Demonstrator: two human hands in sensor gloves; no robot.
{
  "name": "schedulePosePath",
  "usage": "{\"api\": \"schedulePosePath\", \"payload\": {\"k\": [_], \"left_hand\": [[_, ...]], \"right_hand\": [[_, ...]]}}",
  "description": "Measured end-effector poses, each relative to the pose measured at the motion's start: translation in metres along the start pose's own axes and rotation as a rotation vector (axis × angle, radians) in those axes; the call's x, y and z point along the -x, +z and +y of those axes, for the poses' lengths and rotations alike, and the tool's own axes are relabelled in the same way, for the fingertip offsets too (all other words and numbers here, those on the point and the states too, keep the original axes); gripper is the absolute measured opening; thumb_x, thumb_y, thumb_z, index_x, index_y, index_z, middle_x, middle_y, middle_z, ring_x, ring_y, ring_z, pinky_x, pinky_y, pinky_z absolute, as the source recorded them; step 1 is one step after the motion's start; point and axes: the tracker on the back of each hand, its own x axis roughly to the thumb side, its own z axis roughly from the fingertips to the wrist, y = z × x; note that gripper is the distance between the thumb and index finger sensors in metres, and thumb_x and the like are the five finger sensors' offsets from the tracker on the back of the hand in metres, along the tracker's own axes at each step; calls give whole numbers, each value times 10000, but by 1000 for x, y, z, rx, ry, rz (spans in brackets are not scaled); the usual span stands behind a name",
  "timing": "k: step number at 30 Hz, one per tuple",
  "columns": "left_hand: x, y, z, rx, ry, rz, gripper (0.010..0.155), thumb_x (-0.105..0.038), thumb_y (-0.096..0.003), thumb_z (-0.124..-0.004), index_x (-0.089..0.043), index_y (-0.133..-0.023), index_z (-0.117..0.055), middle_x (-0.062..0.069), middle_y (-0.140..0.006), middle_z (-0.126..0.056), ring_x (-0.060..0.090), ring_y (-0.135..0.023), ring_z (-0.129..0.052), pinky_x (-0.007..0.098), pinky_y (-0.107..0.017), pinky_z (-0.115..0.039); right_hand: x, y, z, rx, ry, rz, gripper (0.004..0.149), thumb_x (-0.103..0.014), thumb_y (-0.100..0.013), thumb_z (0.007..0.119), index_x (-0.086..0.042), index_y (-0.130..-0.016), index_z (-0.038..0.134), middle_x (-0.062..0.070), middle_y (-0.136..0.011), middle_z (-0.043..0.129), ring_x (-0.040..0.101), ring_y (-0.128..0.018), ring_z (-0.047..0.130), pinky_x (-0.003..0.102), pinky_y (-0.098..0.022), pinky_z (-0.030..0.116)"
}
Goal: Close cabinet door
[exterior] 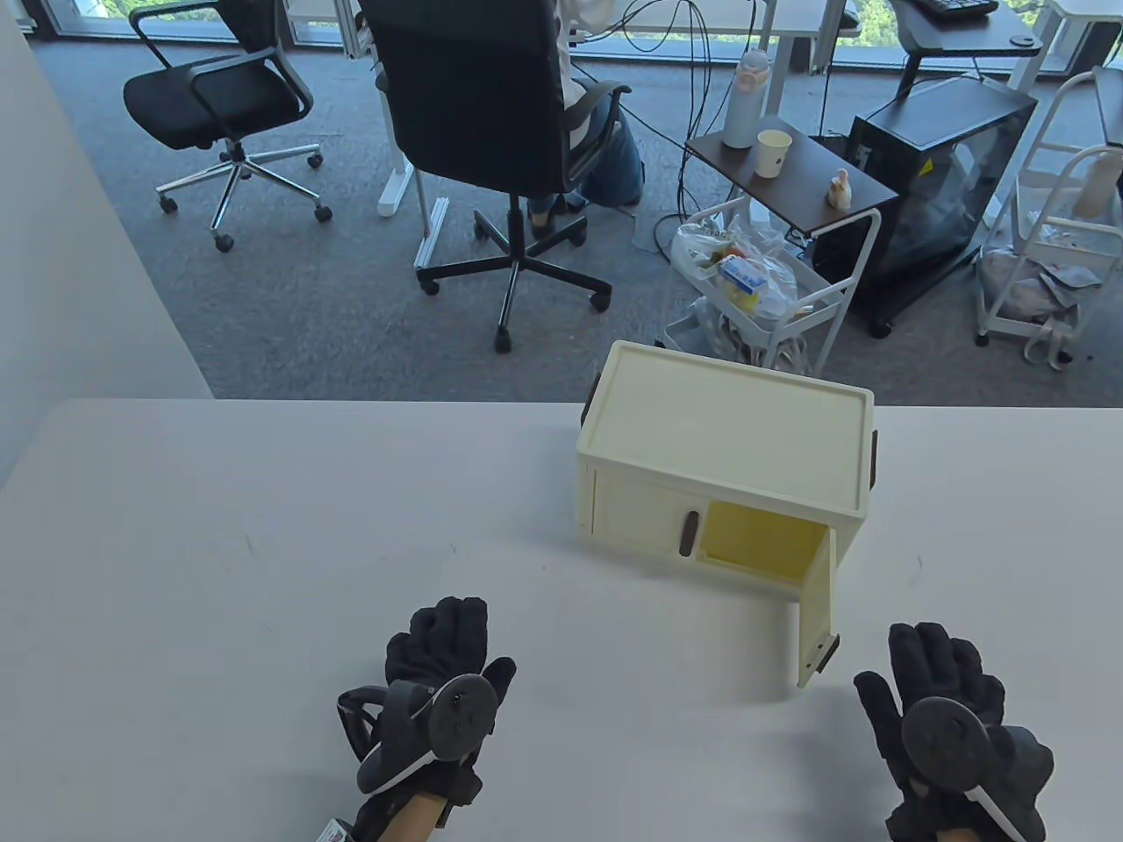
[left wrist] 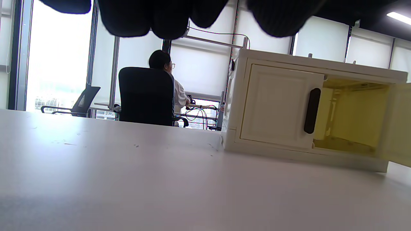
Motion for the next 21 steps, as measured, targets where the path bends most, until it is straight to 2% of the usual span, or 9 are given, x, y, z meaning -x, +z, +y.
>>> {"api": "schedulePosePath", "payload": {"k": [13,21], "left_hand": [[2,6,8,-33,18,-6,738,-453,-604,-663,-8,-1144,-429,333,-1124,-479,613,-1003,-603,769,-655,-511],[6,6,6,-32,45,7,736,-453,-604,-664,-9,-1144,-434,336,-1121,-483,613,-1001,-607,770,-654,-512]], "right_hand": [[-6,3,5,14,21,-4,664,-468,-582,628,-36,-1080,550,292,-1102,558,585,-965,600,776,-658,507],[-7,-4,14,-27,5,7,639,-460,-582,633,-44,-1064,586,277,-1086,605,563,-955,647,765,-658,530]]}}
